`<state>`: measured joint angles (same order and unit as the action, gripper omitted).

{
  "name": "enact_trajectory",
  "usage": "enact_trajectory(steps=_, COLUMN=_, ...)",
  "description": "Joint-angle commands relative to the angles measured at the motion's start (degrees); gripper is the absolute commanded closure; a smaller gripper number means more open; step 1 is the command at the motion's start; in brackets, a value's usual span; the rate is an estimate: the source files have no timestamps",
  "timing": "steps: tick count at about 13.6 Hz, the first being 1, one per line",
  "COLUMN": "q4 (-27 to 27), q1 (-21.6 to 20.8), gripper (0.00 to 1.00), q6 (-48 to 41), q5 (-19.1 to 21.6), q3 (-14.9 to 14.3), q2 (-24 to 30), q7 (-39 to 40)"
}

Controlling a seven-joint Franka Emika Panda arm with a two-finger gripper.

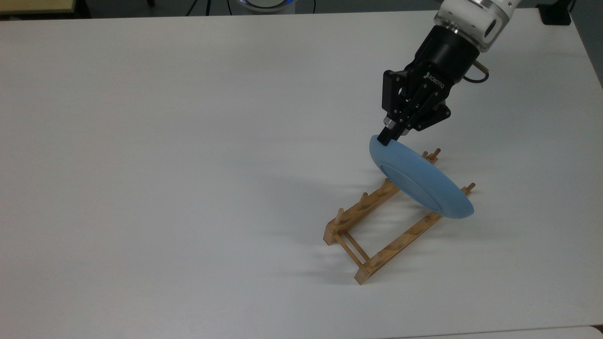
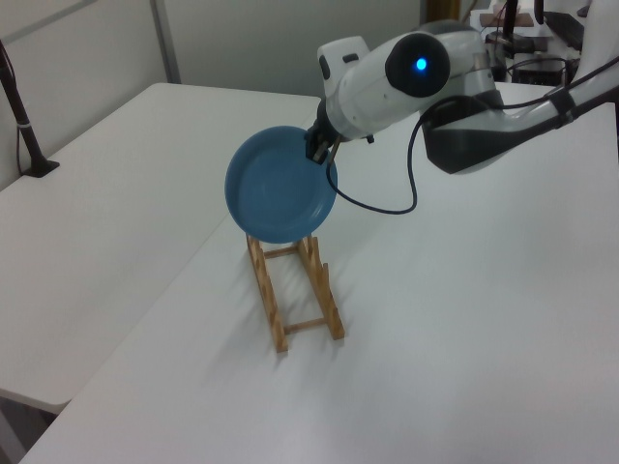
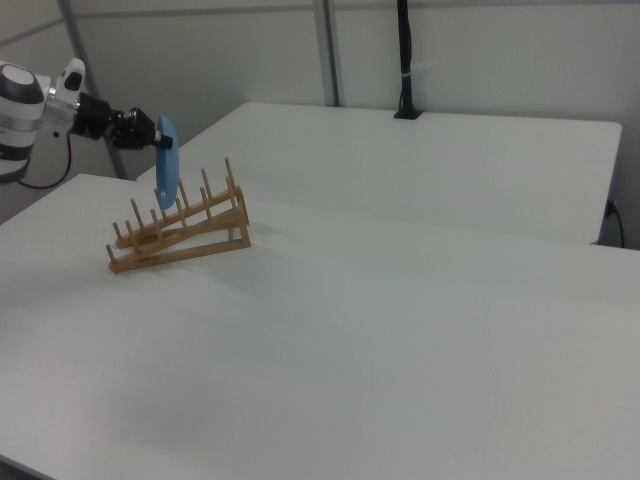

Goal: Place plate in plate rack
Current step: 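Carry the upright plate over the wooden rack and lower it between pegs, then open the gripper to release the plate in the rack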

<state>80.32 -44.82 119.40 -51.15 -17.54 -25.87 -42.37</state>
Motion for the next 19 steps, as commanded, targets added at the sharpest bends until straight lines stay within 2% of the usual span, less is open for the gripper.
enact_trajectory(steps=1, q4=-0.08, q1=-0.71, gripper=1.0, q6=-2.67, q5=-1.23, q3=1.88, q2=-1.55, q7=-1.13)
enact_trajectory(steps=4, q4=0.8, q1=-0.09, gripper=1.0, q6=-3.12, q5=-1.23, q3=4.26, q2=-1.9, q7=-1.22)
enact_trajectory(steps=7, q4=0.8, q1=-0.09, gripper=1.0, q6=-3.12, q5=-1.05, q3=4.7, q2=-2.78, q7=-1.66)
enact_trajectory(steps=8, q4=0.8, q1=0.0, gripper=0.94, q6=-3.03, q5=-1.05, q3=4.88, q2=-2.78, q7=-1.75)
enact_trajectory(steps=10, q4=0.89, q1=0.35, gripper=0.65, q6=-3.12, q5=-0.88, q3=4.97, q2=-2.78, q7=-2.1)
enact_trajectory(steps=11, q4=0.89, q1=0.44, gripper=0.42, q6=-3.03, q5=-0.79, q3=4.97, q2=-2.7, q7=-2.28)
enact_trajectory(steps=12, q4=0.89, q1=0.61, gripper=0.08, q6=-3.03, q5=-0.7, q3=4.88, q2=-2.7, q7=-3.41)
enact_trajectory(steps=13, q4=0.89, q1=1.05, gripper=0.0, q6=-2.85, q5=-0.79, q3=4.97, q2=-2.61, q7=-5.86)
enact_trajectory(steps=15, q4=0.45, q1=2.1, gripper=0.0, q6=-2.15, q5=-0.44, q3=4.97, q2=-2.35, q7=-12.52)
enact_trajectory(steps=16, q4=0.19, q1=3.15, gripper=0.0, q6=-1.63, q5=2.0, q3=5.84, q2=-2.0, q7=-16.48)
enact_trajectory(steps=17, q4=0.19, q1=3.95, gripper=0.0, q6=-0.4, q5=6.55, q3=6.81, q2=-1.12, q7=-17.65)
enact_trajectory(steps=19, q4=0.45, q1=5.01, gripper=0.0, q6=0.57, q5=18.66, q3=6.99, q2=0.64, q7=-16.44)
